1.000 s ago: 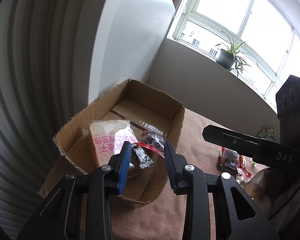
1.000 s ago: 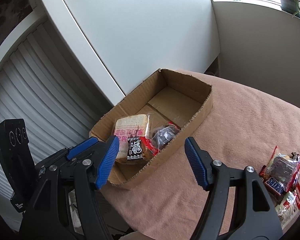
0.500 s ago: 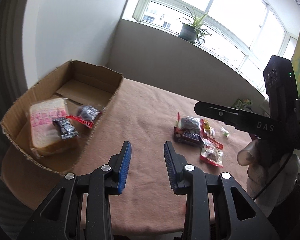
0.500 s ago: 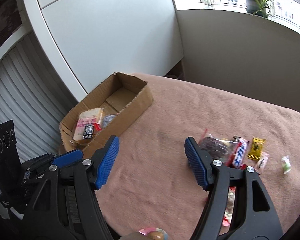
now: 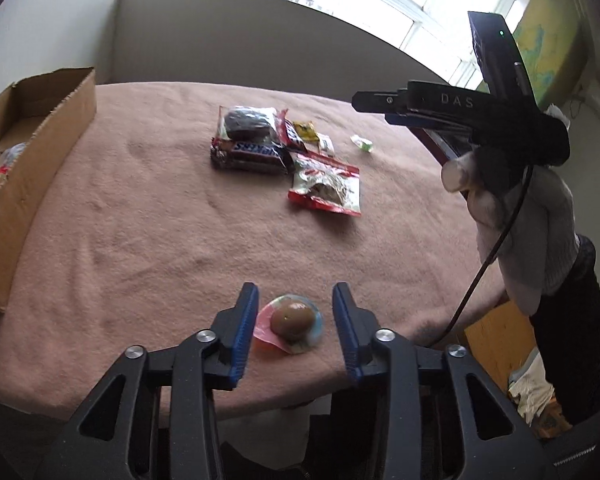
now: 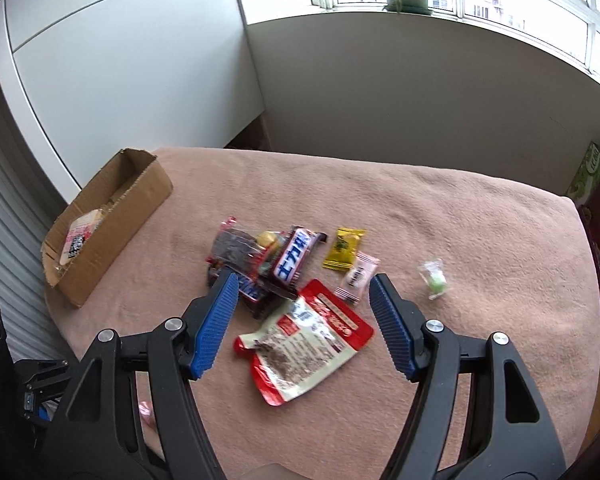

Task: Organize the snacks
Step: 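Grasp the chocolate egg with the left gripper while the right gripper grasps the green candy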

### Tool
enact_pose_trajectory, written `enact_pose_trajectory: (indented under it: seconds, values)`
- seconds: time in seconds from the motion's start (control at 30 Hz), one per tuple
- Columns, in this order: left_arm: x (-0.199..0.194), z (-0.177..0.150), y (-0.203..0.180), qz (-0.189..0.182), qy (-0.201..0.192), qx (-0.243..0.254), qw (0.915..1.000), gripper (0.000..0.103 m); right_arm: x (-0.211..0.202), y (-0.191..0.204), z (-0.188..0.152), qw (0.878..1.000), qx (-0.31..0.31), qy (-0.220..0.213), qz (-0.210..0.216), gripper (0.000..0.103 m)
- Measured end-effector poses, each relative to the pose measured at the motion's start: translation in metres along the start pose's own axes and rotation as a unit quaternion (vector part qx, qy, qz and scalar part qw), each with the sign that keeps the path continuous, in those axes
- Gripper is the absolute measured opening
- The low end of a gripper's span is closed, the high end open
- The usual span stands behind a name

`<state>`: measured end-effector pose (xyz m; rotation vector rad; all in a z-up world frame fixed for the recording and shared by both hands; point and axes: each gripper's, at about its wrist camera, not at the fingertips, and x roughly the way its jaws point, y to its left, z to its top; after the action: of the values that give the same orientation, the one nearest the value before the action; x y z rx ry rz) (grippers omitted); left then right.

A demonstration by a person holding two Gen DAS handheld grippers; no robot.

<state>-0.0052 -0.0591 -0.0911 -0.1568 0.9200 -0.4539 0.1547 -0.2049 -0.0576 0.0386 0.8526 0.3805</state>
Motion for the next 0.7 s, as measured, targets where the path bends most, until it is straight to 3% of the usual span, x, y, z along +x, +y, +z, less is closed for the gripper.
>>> enact_pose_trajectory:
  seconds: [0.13,0.4,0.63,0.7]
  values:
    - [0.006,-0.004,-0.003,0.005,0.009,0.011,0.9999,0.052,0.003,-0.022,-0.009,1.0,0.011,0.007,-0.017,0.071]
    - [0.033,-0.01,-0.005,0.061,0.032,0.046,0.9965,0.052,0.016,-0.056,-0.007,0.999,0.021,0.018,-0.045,0.071]
    - [0.037,-0.013,-0.004,0.085,0.017,0.056,0.9947,0.051,0.044,-0.069,0.002,0.997,0.012,0.038,-0.065,0.071]
    - [0.037,-0.015,-0.005,0.094,0.012,0.062,0.9936,0.045,0.054,-0.072,0.001,0.997,0.009,0.047,-0.067,0.071]
